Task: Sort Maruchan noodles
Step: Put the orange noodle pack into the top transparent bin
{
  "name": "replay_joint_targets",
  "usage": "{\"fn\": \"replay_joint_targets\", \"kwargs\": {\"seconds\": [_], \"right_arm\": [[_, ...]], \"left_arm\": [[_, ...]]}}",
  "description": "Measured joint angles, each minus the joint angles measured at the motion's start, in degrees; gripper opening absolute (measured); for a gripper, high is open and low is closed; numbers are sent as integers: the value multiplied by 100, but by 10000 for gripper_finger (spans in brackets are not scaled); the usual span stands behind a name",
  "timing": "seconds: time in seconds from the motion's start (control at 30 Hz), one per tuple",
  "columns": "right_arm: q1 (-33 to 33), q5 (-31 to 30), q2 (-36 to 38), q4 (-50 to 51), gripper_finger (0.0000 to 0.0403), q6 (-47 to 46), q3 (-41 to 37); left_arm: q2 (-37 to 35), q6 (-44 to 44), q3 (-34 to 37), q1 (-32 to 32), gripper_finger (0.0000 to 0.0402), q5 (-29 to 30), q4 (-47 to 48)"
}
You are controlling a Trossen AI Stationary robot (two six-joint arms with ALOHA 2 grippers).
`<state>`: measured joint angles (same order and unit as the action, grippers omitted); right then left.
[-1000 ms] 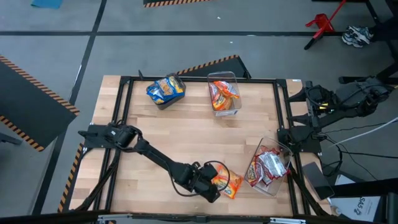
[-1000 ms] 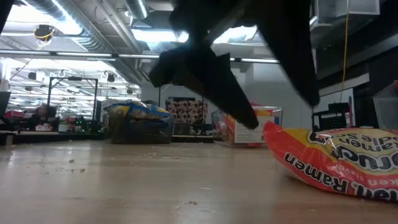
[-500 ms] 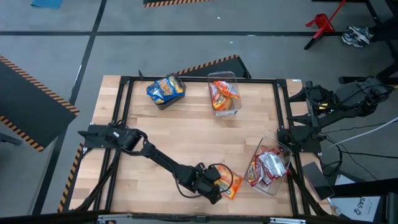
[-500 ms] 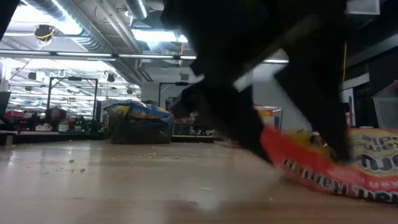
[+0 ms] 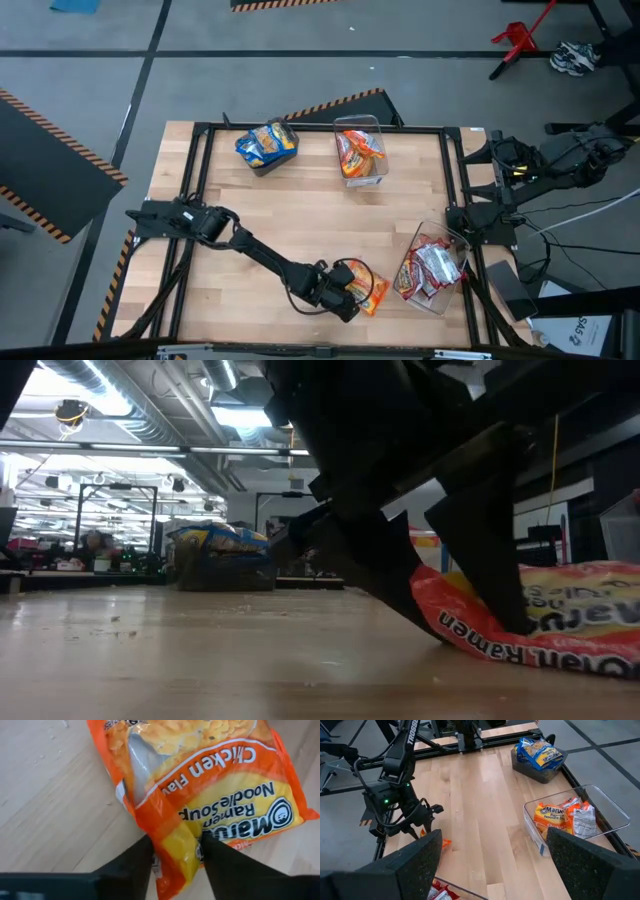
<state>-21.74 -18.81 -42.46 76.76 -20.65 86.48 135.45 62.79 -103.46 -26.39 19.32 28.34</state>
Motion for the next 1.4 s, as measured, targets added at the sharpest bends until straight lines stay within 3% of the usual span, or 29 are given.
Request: {"fn": "replay_joint_targets", "kwargs": {"seconds": [0.3,0.63,0.9,1.17,1.4], "right_arm": [[0,-2,0,21,347,125,0],[0,-4,0,-20,347,143,0],[0,-11,0,-29,347,145,0],[0,-14,0,-33,347,146,0],[0,-15,0,-33,347,147,0]], "left_arm": [[47,588,15,135,19,211,-258],[-90,1064,-110,118,18,448,-193],[-124,749,-1068,133,17,642,98],[-139,733,-2326,137,17,742,1709],[-168,32,-3161,220,17,1456,1897]]}}
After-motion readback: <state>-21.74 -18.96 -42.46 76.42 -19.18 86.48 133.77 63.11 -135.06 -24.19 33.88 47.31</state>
